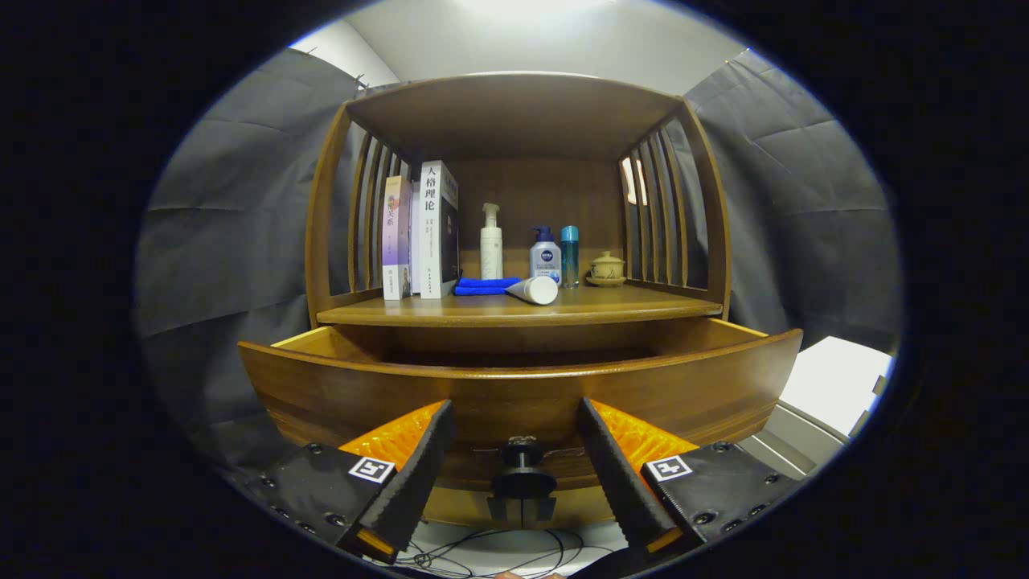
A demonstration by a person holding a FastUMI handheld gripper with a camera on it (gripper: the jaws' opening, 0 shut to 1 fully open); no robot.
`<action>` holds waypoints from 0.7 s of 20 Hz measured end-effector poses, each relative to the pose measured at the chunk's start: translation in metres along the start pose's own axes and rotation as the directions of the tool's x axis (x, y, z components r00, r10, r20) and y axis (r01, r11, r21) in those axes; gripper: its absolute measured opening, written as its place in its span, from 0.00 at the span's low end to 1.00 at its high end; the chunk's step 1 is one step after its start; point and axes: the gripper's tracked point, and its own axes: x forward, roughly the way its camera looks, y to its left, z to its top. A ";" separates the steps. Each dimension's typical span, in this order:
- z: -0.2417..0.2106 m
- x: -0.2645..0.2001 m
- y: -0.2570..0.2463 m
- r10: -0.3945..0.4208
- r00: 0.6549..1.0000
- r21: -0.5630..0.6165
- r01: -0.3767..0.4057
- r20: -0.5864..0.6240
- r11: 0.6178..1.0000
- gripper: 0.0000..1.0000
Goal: Pull open the drawer, take out the items inside it, and place them on the countertop above the cabinet.
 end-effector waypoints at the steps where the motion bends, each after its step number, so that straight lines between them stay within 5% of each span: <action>1: -0.001 0.004 0.001 -0.003 1.000 -0.002 0.003 -0.008 1.000 0.98; 14: 0.011 0.073 0.004 -0.020 1.000 -0.005 0.020 0.001 1.000 0.98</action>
